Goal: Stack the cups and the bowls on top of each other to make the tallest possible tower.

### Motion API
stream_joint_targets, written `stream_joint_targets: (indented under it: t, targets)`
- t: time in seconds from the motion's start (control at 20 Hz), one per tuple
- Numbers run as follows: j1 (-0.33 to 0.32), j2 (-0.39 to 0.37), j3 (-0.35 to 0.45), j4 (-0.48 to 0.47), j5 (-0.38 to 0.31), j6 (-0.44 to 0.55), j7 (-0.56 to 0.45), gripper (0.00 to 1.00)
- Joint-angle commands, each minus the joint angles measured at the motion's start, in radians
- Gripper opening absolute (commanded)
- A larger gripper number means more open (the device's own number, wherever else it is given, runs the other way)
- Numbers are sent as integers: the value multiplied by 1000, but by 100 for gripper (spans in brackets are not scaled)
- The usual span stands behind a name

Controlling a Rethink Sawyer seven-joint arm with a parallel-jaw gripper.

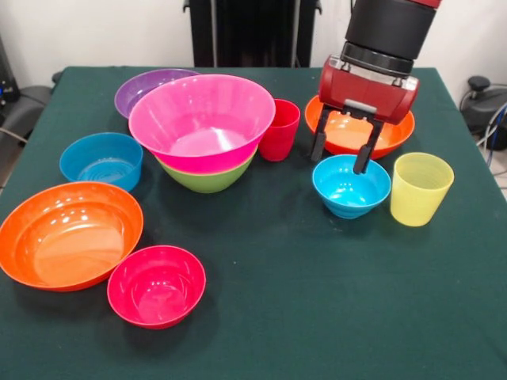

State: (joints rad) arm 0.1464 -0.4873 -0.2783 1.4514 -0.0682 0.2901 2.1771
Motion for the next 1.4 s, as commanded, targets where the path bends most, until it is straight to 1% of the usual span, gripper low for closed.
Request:
stream_joint_targets:
  t: [0.05,0.35,0.5,0.9,1.15,1.4]
  targets:
    - [20,-1,137,62,17,74,73,100]
    - [-41,-3,203,78,-21,47,-3,100]
    - [-51,-11,225,95,-24,50,-5,100]
    - [-45,-19,247,127,-26,45,16,100]
    - [-16,-47,237,165,-20,44,47,100]
    - [-16,-78,247,192,-5,60,50,100]
